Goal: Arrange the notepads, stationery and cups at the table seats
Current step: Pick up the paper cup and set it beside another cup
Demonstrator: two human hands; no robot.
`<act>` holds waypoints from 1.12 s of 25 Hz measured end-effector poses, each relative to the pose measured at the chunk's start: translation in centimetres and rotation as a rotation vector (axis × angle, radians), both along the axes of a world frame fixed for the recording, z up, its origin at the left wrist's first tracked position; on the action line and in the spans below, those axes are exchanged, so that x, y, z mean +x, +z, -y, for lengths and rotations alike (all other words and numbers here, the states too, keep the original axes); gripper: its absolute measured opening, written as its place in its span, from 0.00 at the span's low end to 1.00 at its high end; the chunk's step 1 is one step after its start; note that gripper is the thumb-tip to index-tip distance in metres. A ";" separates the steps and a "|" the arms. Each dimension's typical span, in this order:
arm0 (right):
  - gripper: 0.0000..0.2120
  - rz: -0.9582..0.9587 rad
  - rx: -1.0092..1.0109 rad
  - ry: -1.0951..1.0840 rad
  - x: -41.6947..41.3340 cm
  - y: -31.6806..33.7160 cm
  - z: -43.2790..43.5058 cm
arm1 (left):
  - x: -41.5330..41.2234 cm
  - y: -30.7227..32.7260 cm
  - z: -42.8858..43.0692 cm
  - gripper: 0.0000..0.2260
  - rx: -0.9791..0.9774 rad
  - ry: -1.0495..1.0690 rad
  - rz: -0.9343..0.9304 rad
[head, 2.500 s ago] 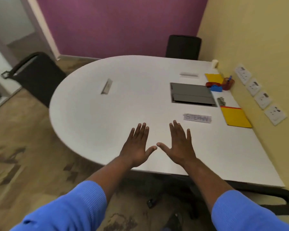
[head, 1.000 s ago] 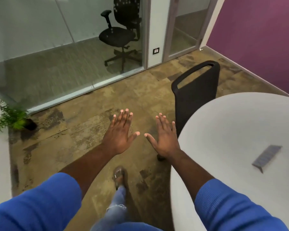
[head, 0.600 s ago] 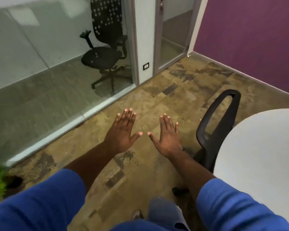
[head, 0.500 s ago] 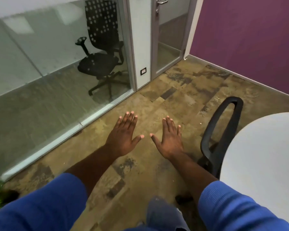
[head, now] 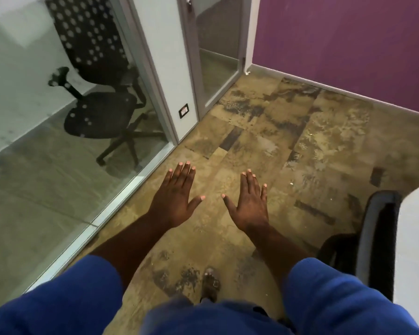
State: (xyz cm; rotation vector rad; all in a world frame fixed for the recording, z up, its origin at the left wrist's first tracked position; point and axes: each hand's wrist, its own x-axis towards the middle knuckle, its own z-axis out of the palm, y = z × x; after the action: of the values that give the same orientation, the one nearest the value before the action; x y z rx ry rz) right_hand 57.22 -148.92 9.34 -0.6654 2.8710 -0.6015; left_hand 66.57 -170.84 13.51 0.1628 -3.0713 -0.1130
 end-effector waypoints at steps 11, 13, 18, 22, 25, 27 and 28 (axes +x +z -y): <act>0.42 -0.099 0.003 -0.318 -27.7 0.7 -0.2 | -37.3 -1.3 -0.1 0.39 0.108 -0.423 -0.010; 0.42 -0.098 0.014 -0.432 -33.3 0.9 -2.2 | -45.6 -1.3 -2.4 0.39 0.138 -0.522 0.032; 0.43 -0.128 0.067 -0.696 -44.4 2.2 -8.0 | -61.7 -0.3 -9.0 0.39 0.124 -0.765 0.051; 0.43 -0.138 0.087 -0.860 -53.2 2.7 -14.5 | -72.5 0.1 -15.7 0.38 0.128 -0.857 0.058; 0.42 -0.142 0.100 -0.941 -60.6 1.2 -20.7 | -81.3 -0.9 -21.7 0.37 0.105 -0.922 0.063; 0.42 -0.150 0.085 -0.967 -65.1 0.7 -24.5 | -86.6 -1.5 -25.3 0.37 0.107 -0.928 0.073; 0.42 -0.130 0.072 -0.980 -67.2 0.6 -26.7 | -89.1 -1.5 -27.3 0.38 0.096 -0.940 0.104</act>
State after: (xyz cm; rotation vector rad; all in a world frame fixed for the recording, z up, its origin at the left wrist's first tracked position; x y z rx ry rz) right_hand -9.93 -122.22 9.91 0.8107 3.1702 -0.5341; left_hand -22.54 -143.51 12.05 -1.2933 -2.9378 -0.2913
